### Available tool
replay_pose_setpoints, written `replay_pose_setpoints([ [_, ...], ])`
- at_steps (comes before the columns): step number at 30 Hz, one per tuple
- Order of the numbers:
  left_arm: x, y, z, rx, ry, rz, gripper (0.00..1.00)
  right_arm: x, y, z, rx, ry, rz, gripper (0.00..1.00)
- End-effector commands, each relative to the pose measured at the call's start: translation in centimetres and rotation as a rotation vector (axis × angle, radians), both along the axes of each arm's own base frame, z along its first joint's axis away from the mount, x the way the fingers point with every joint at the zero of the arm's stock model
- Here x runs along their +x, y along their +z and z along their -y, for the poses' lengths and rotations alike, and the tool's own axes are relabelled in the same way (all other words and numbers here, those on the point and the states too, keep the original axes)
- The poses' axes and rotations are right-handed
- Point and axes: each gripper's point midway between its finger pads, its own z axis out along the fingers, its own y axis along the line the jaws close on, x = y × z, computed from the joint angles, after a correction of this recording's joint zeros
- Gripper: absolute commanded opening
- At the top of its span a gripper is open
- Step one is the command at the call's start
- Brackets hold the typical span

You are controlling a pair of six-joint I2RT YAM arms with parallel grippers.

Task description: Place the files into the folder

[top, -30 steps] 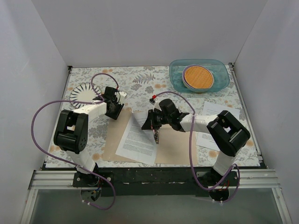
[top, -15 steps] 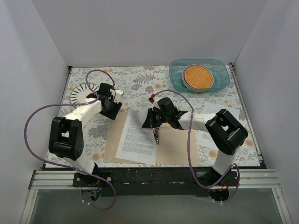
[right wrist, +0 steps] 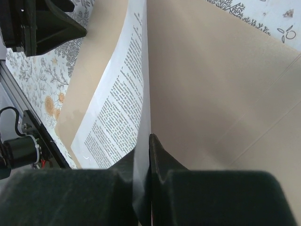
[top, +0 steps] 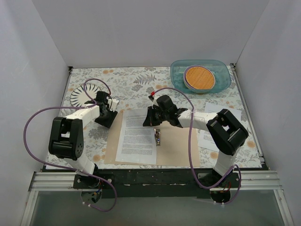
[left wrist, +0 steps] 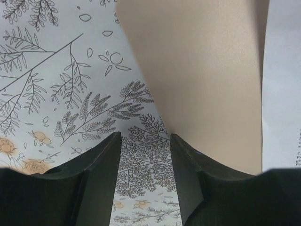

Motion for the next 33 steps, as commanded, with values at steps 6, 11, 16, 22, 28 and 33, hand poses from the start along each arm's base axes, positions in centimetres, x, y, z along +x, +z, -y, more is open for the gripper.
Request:
replay_pose_setpoints([
  [6, -0.1, -1.3, 0.1, -0.002, -0.007, 0.007, 0.43, -1.1, -0.3, 0.6, -0.015, 0.001, -0.048, 0.22],
  [11, -1.0, -1.9, -0.1, 0.002, -0.010, -0.013, 0.42, -1.9, -0.2, 0.6, -0.018, 0.041, -0.074, 0.30],
  [16, -1.5, -1.8, -0.2, 0.005, -0.012, -0.011, 0.41, -3.4, 0.1, 0.8, -0.001, 0.101, -0.108, 0.29],
  [22, -1.8, -1.8, 0.0, -0.006, -0.013, -0.019, 0.40, -4.7, 0.1, 1.9, -0.028, 0.119, -0.116, 0.30],
  [28, -1.6, -1.7, 0.1, -0.014, -0.009, -0.020, 0.40, -5.2, -0.2, 3.1, -0.072, 0.106, -0.115, 0.32],
  [33, -1.6, -1.6, 0.2, -0.014, -0.008, -0.021, 0.39, -5.4, 0.3, 3.6, -0.064, 0.098, -0.096, 0.28],
])
